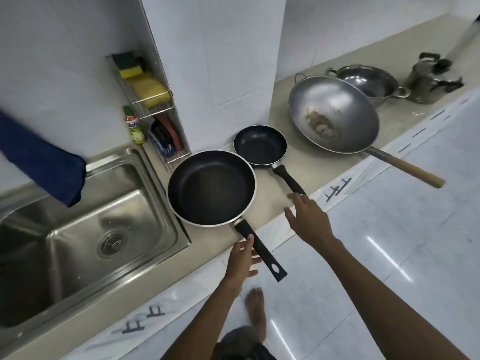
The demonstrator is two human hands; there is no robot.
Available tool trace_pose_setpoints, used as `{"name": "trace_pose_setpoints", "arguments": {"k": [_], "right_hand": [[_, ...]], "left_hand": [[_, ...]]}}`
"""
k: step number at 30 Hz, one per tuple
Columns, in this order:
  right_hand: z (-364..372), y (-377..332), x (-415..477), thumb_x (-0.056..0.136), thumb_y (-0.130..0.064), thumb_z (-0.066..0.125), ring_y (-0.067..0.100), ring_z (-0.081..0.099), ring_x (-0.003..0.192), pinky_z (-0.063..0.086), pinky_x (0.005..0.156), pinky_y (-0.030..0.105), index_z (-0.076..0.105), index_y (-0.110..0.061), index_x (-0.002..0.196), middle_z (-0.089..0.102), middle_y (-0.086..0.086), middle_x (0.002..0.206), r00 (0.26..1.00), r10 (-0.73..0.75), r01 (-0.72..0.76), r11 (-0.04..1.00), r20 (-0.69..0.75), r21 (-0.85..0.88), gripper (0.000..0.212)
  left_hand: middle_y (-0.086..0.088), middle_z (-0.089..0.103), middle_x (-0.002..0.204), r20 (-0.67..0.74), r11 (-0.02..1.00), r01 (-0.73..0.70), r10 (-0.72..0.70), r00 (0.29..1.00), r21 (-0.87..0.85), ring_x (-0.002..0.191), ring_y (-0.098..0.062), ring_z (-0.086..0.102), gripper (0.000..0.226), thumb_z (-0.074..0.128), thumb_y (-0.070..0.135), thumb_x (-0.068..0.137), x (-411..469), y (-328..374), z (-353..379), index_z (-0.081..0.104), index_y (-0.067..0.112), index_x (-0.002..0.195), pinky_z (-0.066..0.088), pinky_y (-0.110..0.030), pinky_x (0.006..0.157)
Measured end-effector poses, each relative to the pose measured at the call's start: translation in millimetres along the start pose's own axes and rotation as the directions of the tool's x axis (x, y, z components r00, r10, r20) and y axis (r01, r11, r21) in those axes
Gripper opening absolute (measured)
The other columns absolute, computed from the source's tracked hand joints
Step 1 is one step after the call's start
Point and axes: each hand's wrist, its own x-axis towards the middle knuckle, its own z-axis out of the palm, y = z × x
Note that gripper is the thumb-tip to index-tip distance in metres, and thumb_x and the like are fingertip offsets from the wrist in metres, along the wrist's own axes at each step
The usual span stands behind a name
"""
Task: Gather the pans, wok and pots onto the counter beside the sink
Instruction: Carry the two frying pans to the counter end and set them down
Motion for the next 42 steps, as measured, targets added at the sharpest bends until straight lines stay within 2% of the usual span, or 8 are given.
{"name": "trace_pose_setpoints", "arguments": {"k": [7, 12, 18, 22, 25, 27, 37, 42], "right_hand": [[9, 42, 66, 0.093, -0.023, 0.062, 0.039, 0.057, 0.099, 0.054, 0.071, 0.047, 0.060, -0.007, 0.123, 0.061, 0.018, 0.117, 1.000, 0.003, -0.002, 1.000, 0.019, -0.031, 0.034], [25, 57, 94, 0.095, -0.030, 0.059, 0.041, 0.059, 0.099, 0.044, 0.068, 0.040, 0.047, -0.011, 0.129, 0.059, 0.017, 0.117, 0.985, 0.075, -0.101, 0.980, 0.155, 0.169, 0.040], [39, 55, 126, 0.100, -0.040, 0.053, 0.044, 0.066, 0.095, 0.054, 0.081, 0.047, 0.040, -0.005, 0.135, 0.068, 0.025, 0.110, 0.916, 0.178, -0.334, 0.833, 0.359, 0.440, 0.051], [43, 57, 140, 0.103, -0.040, 0.047, 0.026, 0.062, 0.057, 0.056, 0.051, 0.036, 0.051, -0.001, 0.119, 0.067, 0.014, 0.083, 0.860, 0.183, -0.458, 0.689, 0.477, 0.562, 0.042], [45, 66, 144, 0.104, -0.040, 0.042, 0.041, 0.067, 0.084, 0.055, 0.074, 0.045, 0.061, 0.004, 0.105, 0.070, 0.023, 0.093, 0.898, 0.170, -0.362, 0.808, 0.405, 0.465, 0.048], [41, 74, 145, 0.104, -0.037, 0.043, 0.043, 0.065, 0.089, 0.045, 0.071, 0.037, 0.064, 0.005, 0.101, 0.070, 0.024, 0.092, 0.938, 0.143, -0.280, 0.848, 0.315, 0.450, 0.047], [18, 94, 104, 0.103, -0.036, 0.048, 0.038, 0.060, 0.068, 0.047, 0.060, 0.039, 0.062, -0.001, 0.092, 0.064, 0.012, 0.070, 0.969, -0.097, -0.013, 0.899, 0.226, 0.439, 0.040], [23, 41, 66, 0.102, -0.033, 0.052, 0.016, 0.047, 0.051, 0.030, 0.048, 0.030, 0.060, -0.008, 0.087, 0.052, -0.006, 0.058, 0.935, -0.261, 0.124, 0.874, 0.239, 0.470, 0.030]], "left_hand": [[-0.007, 0.077, 0.102, -0.134, 0.984, 0.045, -0.068, 0.989, -0.173, 0.091, -0.023, 0.076, 0.038, 0.049, 0.048, 0.101, 11, 17, 45, 0.050, 0.022, 0.128, 0.060, -0.044, 0.086], [-0.020, 0.067, 0.090, -0.193, 0.938, 0.077, -0.149, 0.970, -0.338, 0.083, -0.037, 0.071, 0.034, 0.052, 0.041, 0.101, 11, 17, 56, 0.057, 0.008, 0.106, 0.060, -0.050, 0.087], [-0.004, 0.055, 0.058, -0.292, 0.891, 0.040, -0.190, 0.937, -0.453, 0.047, -0.017, 0.050, 0.036, 0.056, 0.045, 0.098, 14, 17, 72, 0.054, 0.014, 0.081, 0.045, -0.027, 0.052], [0.002, 0.049, 0.052, -0.466, 0.900, -0.038, -0.189, 0.864, -0.434, 0.040, -0.011, 0.040, 0.041, 0.060, 0.049, 0.095, 17, 18, 86, 0.050, 0.014, 0.078, 0.038, -0.023, 0.043], [0.006, 0.047, 0.047, -0.603, 0.919, -0.109, -0.156, 0.782, -0.379, 0.037, -0.009, 0.040, 0.047, 0.061, 0.054, 0.092, 17, 19, 99, 0.051, 0.013, 0.071, 0.035, -0.022, 0.040], [0.006, 0.046, 0.045, -0.667, 0.937, -0.134, -0.125, 0.734, -0.323, 0.037, -0.010, 0.041, 0.051, 0.061, 0.057, 0.091, 16, 22, 104, 0.051, 0.013, 0.067, 0.035, -0.023, 0.040], [-0.003, 0.049, 0.050, -0.817, 0.954, -0.144, -0.140, 0.560, -0.262, 0.043, -0.013, 0.045, 0.057, 0.050, 0.062, 0.093, -37, -26, 103, 0.053, 0.012, 0.066, 0.040, -0.023, 0.043], [-0.006, 0.053, 0.053, -0.870, 0.949, -0.167, -0.165, 0.465, -0.269, 0.043, -0.014, 0.046, 0.057, 0.051, 0.061, 0.093, -90, -61, 63, 0.055, 0.010, 0.067, 0.042, -0.023, 0.044]]}}
